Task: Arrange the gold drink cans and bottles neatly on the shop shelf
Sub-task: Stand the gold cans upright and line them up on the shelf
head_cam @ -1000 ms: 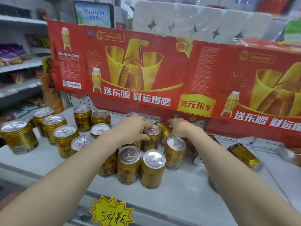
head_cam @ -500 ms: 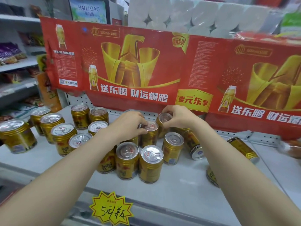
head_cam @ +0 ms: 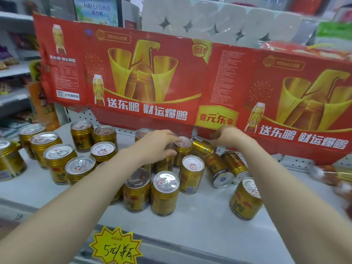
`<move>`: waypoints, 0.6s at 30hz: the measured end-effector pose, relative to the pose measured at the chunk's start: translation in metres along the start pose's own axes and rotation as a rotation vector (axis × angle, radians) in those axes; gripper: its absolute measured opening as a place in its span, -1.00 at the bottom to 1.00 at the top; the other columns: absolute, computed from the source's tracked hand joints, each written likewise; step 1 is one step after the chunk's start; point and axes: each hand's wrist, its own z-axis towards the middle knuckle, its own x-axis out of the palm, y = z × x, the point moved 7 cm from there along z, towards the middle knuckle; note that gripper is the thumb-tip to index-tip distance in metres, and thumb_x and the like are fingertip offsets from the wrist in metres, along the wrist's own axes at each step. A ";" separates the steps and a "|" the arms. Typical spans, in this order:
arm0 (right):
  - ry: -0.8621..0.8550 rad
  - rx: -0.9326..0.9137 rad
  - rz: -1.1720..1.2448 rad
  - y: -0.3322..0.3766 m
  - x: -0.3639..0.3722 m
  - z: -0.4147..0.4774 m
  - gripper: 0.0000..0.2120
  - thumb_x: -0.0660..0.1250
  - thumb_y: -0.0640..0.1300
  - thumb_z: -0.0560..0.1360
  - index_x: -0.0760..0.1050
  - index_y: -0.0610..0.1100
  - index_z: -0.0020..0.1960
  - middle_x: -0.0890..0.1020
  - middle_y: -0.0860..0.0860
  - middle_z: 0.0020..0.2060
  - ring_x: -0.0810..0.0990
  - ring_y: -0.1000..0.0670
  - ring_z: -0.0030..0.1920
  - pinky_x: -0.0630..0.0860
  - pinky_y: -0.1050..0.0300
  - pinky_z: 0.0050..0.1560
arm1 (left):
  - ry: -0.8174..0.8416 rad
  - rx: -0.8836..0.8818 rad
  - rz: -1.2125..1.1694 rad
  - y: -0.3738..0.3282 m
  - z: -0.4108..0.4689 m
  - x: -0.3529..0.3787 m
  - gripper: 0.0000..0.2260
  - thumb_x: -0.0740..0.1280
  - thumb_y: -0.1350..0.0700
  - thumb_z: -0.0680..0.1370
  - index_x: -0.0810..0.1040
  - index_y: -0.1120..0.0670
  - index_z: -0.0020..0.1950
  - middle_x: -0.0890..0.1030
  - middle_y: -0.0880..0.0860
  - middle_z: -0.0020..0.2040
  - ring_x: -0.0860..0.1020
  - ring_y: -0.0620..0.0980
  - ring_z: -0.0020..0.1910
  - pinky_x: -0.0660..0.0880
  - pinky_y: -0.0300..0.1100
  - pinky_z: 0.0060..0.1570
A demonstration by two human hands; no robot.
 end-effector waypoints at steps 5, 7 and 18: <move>0.122 0.057 -0.094 0.015 0.036 0.001 -0.32 0.42 0.15 0.49 0.32 -0.21 0.44 0.57 -0.12 0.16 0.57 -0.12 0.01 0.54 0.07 -0.07 | 0.070 0.023 0.085 -0.003 0.002 0.013 -0.54 0.35 -0.06 0.57 0.42 -0.04 0.47 0.42 -0.04 0.42 0.43 0.03 0.33 0.42 0.01 0.26; 0.130 0.101 -0.072 0.020 0.044 0.004 -0.31 0.44 0.12 0.49 0.31 -0.26 0.42 0.57 -0.13 0.10 0.55 -0.11 -0.02 0.50 0.08 -0.11 | 0.076 0.033 0.102 -0.003 0.003 0.013 -0.55 0.35 -0.05 0.57 0.43 -0.03 0.45 0.42 -0.05 0.42 0.42 0.03 0.33 0.42 0.02 0.25; -0.195 -0.133 0.172 0.034 0.021 -0.006 -0.33 0.59 -0.01 0.32 0.32 -0.12 0.29 0.56 -0.09 0.06 0.55 -0.16 0.07 0.47 0.05 -0.10 | 0.064 0.019 0.151 -0.002 0.000 0.012 -0.63 0.33 -0.07 0.58 0.53 0.02 0.35 0.45 -0.03 0.35 0.46 0.06 0.25 0.46 0.04 0.19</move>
